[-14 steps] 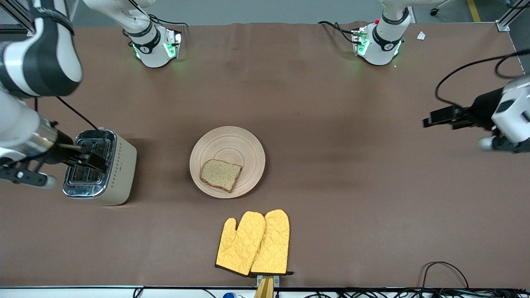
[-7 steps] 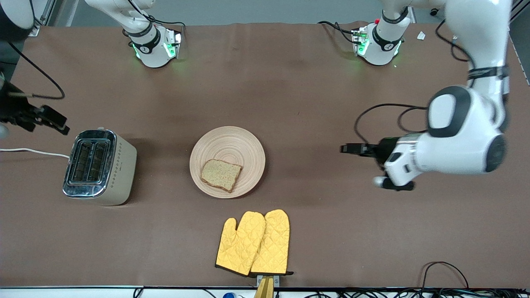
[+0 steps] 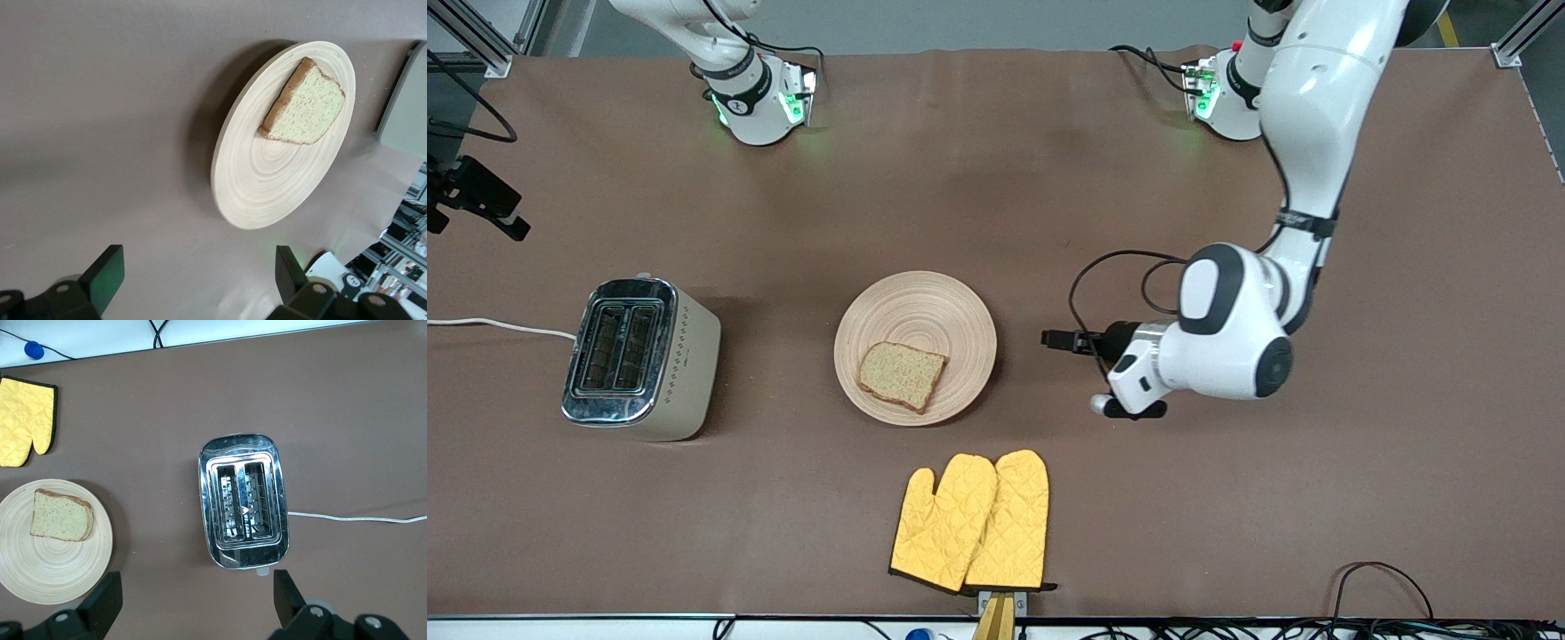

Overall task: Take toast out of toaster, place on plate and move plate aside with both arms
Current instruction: 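Reach the left gripper toward the wooden plate's rim, then grip the plate rim with the left gripper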

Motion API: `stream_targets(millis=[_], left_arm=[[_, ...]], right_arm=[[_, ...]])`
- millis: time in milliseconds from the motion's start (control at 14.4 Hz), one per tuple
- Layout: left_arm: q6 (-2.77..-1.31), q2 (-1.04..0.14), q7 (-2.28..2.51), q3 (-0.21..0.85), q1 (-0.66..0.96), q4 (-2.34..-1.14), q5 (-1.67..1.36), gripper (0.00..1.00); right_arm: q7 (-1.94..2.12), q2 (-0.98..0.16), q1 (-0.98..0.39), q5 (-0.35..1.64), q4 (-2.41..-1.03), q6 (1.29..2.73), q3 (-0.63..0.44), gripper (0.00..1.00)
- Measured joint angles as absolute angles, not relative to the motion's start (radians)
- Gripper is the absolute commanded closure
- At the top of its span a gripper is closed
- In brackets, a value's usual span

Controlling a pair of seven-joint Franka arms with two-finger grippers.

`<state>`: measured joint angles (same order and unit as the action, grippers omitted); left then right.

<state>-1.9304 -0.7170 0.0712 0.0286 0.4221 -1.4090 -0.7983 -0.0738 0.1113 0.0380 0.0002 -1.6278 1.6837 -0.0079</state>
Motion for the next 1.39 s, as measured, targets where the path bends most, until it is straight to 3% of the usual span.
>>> stream_targets(millis=[1039, 1385], left_arm=[[-2.232, -0.912, 0.050, 0.029, 0.613, -1.407, -1.065, 0.02], [-2.280, -0.942, 0.046, 0.029, 0.624, -1.403, -1.090, 0.44]], right_arm=[[-0.072, 0.094, 0.071, 0.000, -1.593, 1.632, -0.010, 0.00], [-0.072, 0.094, 0.072, 0.000, -1.589, 1.628, -0.010, 0.00]])
